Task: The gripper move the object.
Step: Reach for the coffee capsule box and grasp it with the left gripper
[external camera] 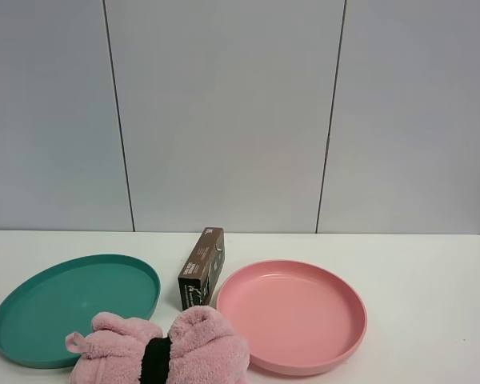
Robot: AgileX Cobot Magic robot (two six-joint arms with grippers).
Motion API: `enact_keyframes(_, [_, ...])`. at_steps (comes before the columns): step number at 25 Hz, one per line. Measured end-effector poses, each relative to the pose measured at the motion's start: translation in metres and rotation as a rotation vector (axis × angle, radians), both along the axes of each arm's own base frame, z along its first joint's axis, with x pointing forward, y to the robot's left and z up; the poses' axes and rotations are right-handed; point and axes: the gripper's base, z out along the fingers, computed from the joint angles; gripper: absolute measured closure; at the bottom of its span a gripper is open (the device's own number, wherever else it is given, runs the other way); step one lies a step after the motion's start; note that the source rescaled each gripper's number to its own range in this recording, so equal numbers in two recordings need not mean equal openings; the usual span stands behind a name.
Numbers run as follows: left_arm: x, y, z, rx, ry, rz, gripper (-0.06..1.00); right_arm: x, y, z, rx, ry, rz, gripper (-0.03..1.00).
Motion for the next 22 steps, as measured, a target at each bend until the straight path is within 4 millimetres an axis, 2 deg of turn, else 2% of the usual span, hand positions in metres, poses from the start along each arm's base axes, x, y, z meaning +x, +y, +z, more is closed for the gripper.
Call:
enact_keyframes(9, [0.0,-0.001,0.0,-0.014,-0.002,-0.01,0.0,0.0,0.0,0.0,0.0,0.0,0.0,-0.03])
enact_keyframes(11, [-0.002,-0.003,0.006,-0.034,-0.024,-0.023,0.0,0.0,0.0,0.0,0.0,0.0,0.0,-0.03])
enact_keyframes(17, [-0.006,-0.004,0.047,-0.032,-0.13,-0.04,0.0,0.0,0.0,0.0,0.0,0.0,0.0,-0.03])
enact_keyframes(22, [0.014,-0.006,0.077,-0.027,-0.084,-0.058,0.0,0.0,0.0,0.0,0.0,0.0,0.0,-0.03])
